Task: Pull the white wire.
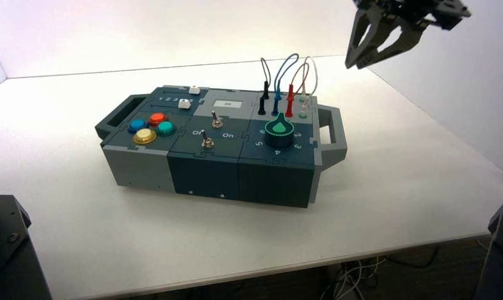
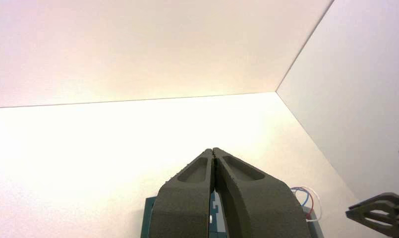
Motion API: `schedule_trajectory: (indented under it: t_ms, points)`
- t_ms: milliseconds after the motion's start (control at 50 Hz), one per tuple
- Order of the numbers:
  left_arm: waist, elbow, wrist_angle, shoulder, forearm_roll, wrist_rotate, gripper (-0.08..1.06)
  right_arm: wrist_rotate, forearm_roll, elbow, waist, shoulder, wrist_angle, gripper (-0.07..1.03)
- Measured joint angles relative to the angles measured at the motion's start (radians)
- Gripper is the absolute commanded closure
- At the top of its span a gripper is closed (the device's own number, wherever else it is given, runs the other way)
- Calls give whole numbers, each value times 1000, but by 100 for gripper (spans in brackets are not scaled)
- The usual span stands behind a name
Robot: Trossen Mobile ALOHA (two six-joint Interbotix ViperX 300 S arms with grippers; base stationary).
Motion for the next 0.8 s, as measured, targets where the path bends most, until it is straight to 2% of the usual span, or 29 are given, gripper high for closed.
schedule_trajectory:
  t_ms: [360, 660, 800]
  points:
    - [0, 0, 0, 8, 0, 0, 101, 0, 3, -52, 5, 107, -15, 66]
    - [0, 0, -2, 29, 0, 0, 101, -2, 6, -106, 72, 207, -15, 63]
    - [0, 0, -9, 32, 0, 0, 101, -2, 6, -132, 75, 265, -15, 63]
